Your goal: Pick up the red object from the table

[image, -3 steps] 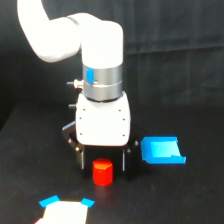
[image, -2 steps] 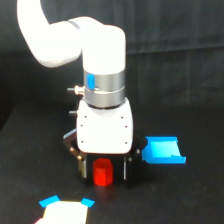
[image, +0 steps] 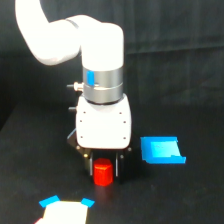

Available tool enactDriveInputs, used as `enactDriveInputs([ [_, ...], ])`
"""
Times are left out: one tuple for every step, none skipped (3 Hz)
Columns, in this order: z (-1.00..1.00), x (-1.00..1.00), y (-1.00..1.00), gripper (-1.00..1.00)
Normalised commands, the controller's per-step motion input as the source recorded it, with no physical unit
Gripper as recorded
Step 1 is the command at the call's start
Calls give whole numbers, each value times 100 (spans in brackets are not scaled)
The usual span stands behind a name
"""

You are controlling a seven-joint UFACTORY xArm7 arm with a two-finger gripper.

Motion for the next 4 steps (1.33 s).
enactDriveInputs([
  [100, 35, -5, -96],
  [100, -18, 23, -26],
  [100, -55, 23, -41],
  [100, -60, -94, -20],
])
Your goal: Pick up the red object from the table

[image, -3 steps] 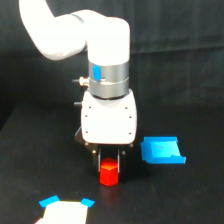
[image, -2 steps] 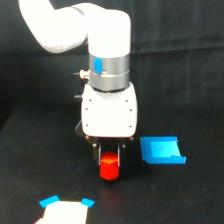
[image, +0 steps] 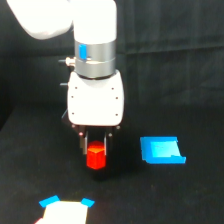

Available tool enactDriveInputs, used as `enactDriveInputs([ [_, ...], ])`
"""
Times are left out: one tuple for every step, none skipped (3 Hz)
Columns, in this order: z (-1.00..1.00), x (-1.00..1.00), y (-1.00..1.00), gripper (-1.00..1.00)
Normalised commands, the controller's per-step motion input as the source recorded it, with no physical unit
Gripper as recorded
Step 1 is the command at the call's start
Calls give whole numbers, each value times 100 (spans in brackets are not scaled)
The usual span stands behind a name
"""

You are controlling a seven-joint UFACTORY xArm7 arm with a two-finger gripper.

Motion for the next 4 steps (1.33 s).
enactDriveInputs([
  [100, 100, 43, -26],
  [100, 12, -17, -100],
  [68, 25, -15, -100],
  [66, -8, -7, -37],
])
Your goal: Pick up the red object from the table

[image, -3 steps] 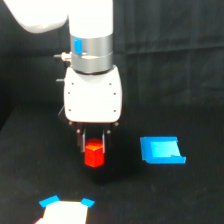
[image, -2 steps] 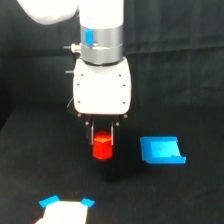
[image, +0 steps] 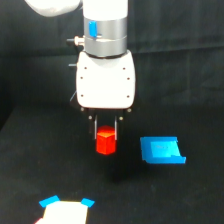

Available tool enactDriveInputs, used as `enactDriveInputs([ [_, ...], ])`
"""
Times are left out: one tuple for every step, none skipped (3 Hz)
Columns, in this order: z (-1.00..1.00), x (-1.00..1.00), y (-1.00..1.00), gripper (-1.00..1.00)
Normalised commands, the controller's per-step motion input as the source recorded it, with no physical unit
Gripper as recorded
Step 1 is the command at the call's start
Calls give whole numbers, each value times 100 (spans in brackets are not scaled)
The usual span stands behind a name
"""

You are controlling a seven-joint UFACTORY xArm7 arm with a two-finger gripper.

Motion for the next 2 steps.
enactDriveInputs([
  [71, 11, -10, -100],
  [67, 62, -25, -100],
])
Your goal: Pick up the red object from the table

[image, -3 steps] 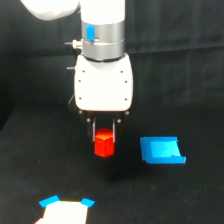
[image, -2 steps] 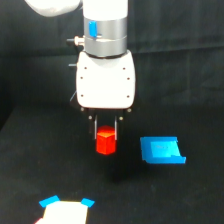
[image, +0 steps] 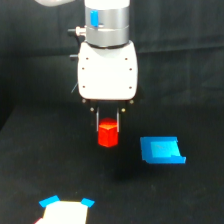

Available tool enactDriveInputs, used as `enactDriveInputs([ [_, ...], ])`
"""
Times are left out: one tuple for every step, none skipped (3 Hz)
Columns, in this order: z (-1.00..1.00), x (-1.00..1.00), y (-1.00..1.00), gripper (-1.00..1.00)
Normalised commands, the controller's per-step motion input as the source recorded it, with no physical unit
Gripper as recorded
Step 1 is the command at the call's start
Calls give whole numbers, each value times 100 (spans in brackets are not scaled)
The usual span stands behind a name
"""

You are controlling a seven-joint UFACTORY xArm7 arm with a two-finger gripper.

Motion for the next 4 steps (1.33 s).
enactDriveInputs([
  [56, 66, -13, -98],
  [73, 71, -31, -100],
  [6, -28, -72, -100],
  [-4, -79, -76, -100],
])
